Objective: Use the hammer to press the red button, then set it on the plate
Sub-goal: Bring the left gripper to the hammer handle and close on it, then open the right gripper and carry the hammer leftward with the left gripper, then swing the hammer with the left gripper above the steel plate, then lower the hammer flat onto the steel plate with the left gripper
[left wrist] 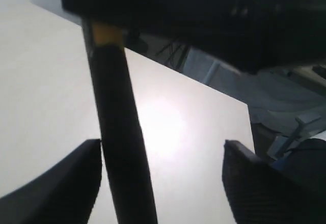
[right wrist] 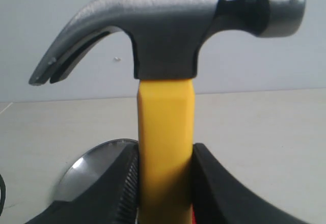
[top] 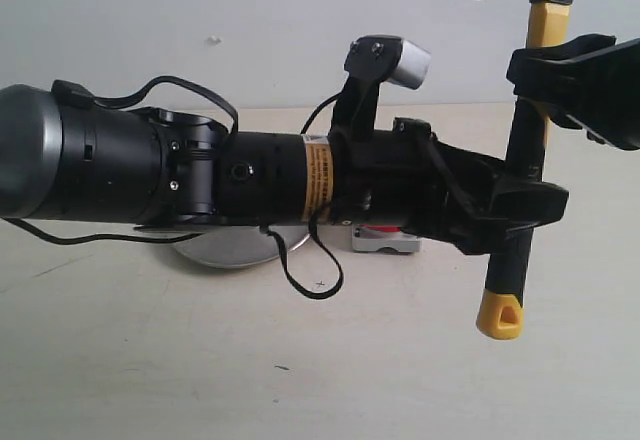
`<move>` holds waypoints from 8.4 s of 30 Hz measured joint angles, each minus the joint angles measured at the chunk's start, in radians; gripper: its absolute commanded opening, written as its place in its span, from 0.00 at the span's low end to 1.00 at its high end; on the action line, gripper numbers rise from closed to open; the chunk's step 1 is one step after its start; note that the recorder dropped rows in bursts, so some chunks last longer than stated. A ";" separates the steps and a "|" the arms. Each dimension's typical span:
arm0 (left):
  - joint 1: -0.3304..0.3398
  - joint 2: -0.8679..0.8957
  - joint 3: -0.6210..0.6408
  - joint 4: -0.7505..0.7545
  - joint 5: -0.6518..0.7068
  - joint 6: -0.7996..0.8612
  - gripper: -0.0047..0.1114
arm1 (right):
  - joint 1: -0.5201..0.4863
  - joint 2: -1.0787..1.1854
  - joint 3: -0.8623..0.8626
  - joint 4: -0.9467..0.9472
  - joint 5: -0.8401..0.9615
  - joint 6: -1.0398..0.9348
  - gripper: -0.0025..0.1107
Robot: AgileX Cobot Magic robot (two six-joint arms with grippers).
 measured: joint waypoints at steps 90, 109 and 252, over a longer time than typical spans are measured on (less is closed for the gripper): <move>0.052 -0.384 0.362 -0.360 0.557 0.396 0.04 | 0.000 -0.889 0.480 -0.015 -0.072 -0.229 0.02; 0.052 -0.332 0.362 -0.372 0.659 0.396 0.04 | 0.000 -1.043 0.525 0.047 0.263 -0.163 0.02; 0.338 0.221 0.137 -0.646 0.440 0.213 0.45 | 0.000 -1.043 0.525 0.161 0.647 -0.078 0.02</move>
